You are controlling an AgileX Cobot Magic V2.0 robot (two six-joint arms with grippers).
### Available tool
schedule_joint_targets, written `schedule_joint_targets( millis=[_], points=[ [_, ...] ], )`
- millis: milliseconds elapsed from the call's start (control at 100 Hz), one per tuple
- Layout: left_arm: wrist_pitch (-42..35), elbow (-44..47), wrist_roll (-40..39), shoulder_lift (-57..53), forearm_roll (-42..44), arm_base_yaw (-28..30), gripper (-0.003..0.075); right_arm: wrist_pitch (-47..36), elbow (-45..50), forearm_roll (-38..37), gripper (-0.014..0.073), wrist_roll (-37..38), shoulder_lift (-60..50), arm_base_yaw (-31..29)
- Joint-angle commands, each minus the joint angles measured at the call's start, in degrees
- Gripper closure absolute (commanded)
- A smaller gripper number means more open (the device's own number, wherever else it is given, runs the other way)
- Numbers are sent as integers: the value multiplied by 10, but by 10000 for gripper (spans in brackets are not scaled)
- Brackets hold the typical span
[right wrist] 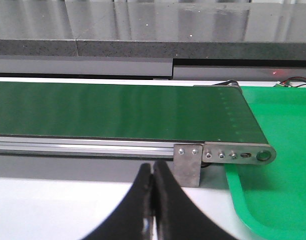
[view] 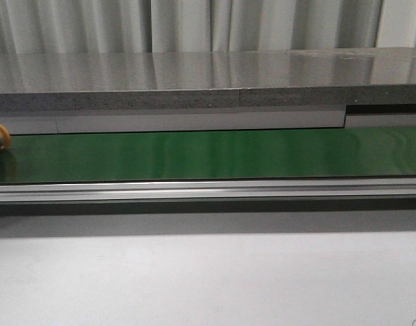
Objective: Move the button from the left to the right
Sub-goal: 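Lift the button with the left gripper and lower it onto the belt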
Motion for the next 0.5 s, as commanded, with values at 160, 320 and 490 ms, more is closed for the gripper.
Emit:
schedule_joint_targets(
  millis=[160, 320, 490],
  points=[
    [-61, 14, 0, -128, -13, -43, 118, -43, -9, -5, 661, -2, -12, -3],
    [-131, 89, 0, -236, -13, -73, 118, -43, -9, -5, 661, -2, -12, -3],
    [-249, 190, 0, -368, -9, -94, 118, -43, -9, -5, 661, -2, -12, -3]
  ],
)
